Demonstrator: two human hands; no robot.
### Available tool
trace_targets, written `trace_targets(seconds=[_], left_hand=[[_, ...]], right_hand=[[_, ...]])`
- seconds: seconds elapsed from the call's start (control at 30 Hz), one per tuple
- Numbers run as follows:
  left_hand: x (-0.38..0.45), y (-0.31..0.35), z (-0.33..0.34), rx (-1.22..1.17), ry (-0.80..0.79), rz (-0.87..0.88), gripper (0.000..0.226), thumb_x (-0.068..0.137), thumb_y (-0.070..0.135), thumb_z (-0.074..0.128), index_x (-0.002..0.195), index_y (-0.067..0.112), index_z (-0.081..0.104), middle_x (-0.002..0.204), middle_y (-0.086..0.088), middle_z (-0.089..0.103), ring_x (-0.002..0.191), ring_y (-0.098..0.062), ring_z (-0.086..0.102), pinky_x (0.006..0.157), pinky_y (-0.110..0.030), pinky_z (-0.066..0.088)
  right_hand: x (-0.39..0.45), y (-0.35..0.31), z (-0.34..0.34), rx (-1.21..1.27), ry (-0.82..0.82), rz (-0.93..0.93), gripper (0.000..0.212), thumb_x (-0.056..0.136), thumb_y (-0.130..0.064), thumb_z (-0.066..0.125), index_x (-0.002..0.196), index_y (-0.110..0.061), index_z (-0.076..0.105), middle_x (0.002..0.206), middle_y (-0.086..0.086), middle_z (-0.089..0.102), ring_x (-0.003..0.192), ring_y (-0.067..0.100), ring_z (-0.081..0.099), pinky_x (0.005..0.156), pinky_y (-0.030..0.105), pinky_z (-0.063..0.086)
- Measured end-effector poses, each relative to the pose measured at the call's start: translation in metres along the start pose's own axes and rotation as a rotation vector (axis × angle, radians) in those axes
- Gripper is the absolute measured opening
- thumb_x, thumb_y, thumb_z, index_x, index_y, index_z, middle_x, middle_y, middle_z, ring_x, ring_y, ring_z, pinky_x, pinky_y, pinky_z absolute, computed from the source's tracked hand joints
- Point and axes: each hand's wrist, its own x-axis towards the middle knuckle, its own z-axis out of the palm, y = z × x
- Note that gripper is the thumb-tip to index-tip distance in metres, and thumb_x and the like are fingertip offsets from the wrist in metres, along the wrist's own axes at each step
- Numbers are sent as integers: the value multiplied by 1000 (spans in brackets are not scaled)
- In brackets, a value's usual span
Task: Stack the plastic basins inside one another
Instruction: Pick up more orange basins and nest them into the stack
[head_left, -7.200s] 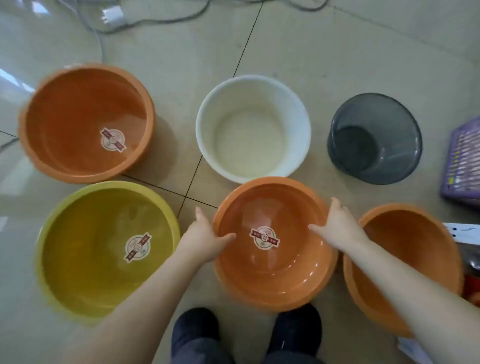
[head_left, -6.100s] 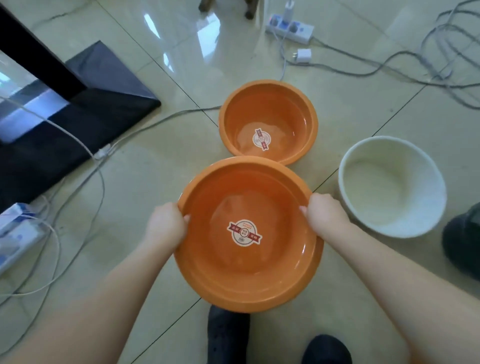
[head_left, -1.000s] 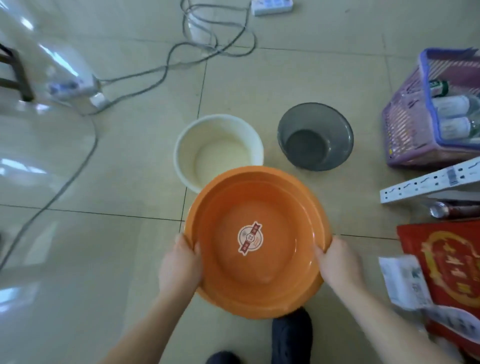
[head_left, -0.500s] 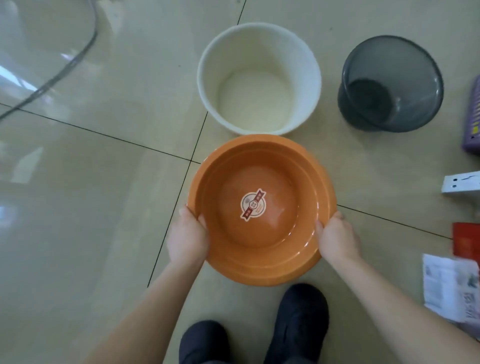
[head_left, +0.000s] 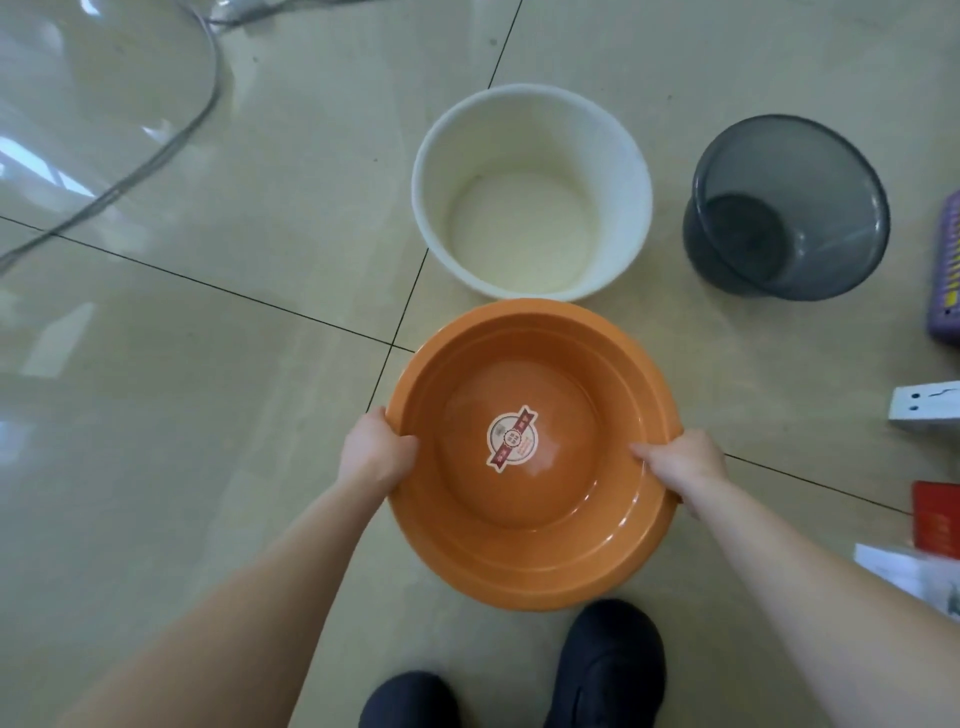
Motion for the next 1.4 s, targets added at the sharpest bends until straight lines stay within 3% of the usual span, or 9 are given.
trace_targets(seconds=[0.13, 0.33, 0.47, 0.6, 0.7, 0.9, 1.13, 1.3, 1.4], left_hand=[[-43, 15, -38, -10, 6, 15, 29, 79, 5, 54, 108, 12, 56, 81, -5, 62, 78, -29, 64, 68, -36, 54], [-121, 83, -121, -71, 9, -16, 38, 80, 7, 54, 118, 12, 56, 91, -9, 67, 83, -28, 68, 74, -38, 58], [-139, 163, -171, -110, 84, 24, 29, 80, 7, 54, 108, 9, 59, 91, -12, 68, 84, -30, 67, 74, -38, 57], [-121, 224, -197, -128, 120, 57, 15, 79, 8, 54, 93, 8, 57, 80, -9, 65, 80, -31, 65, 77, -41, 57], [-86, 245, -197, -121, 113, 61, 22, 78, 8, 53, 97, 4, 61, 92, -17, 69, 83, -32, 67, 77, -44, 58], [-1, 267, -169, -63, 106, 0, 6, 80, 12, 57, 78, 7, 58, 83, -15, 66, 69, -29, 60, 72, -40, 57], [90, 260, -112, -58, 87, -84, 30, 84, 13, 56, 59, 17, 41, 64, -2, 50, 58, -21, 53, 59, -31, 48], [132, 241, -72, -79, 55, -132, 9, 85, 14, 58, 82, 8, 52, 86, -12, 59, 79, -30, 58, 76, -36, 53], [146, 230, -58, -97, 56, -154, 14, 85, 17, 59, 93, 7, 56, 92, -16, 62, 85, -33, 64, 83, -43, 57]], right_hand=[[-39, -12, -41, -36, -33, -38, 36, 78, -25, 73, 101, 3, 67, 104, 22, 70, 96, 38, 66, 86, 42, 53], [-104, -93, -158, -129, -70, -156, 28, 79, -28, 72, 90, -3, 64, 90, 17, 68, 86, 34, 65, 72, 32, 47], [-117, -165, -228, -118, -55, -268, 21, 81, -27, 70, 77, -9, 59, 66, 4, 59, 61, 23, 58, 56, 30, 44], [-98, -222, -260, -129, -46, -320, 23, 83, -23, 68, 69, -9, 56, 62, 3, 56, 61, 24, 56, 53, 30, 41], [-72, -250, -257, -134, -62, -319, 21, 85, -23, 67, 80, -5, 57, 65, 4, 56, 68, 28, 57, 61, 31, 44], [1, -276, -216, -143, -96, -254, 26, 87, -25, 65, 96, -1, 63, 84, 12, 64, 76, 29, 60, 68, 33, 47], [89, -286, -147, -210, -145, -123, 44, 89, -24, 64, 120, 7, 55, 116, 23, 63, 102, 37, 63, 75, 36, 47], [135, -282, -109, -271, -181, -97, 47, 88, -23, 66, 121, 8, 55, 118, 25, 63, 105, 40, 63, 91, 46, 53], [153, -277, -95, -267, -162, -114, 46, 86, -25, 67, 117, 8, 58, 116, 24, 64, 103, 39, 64, 85, 41, 53]])
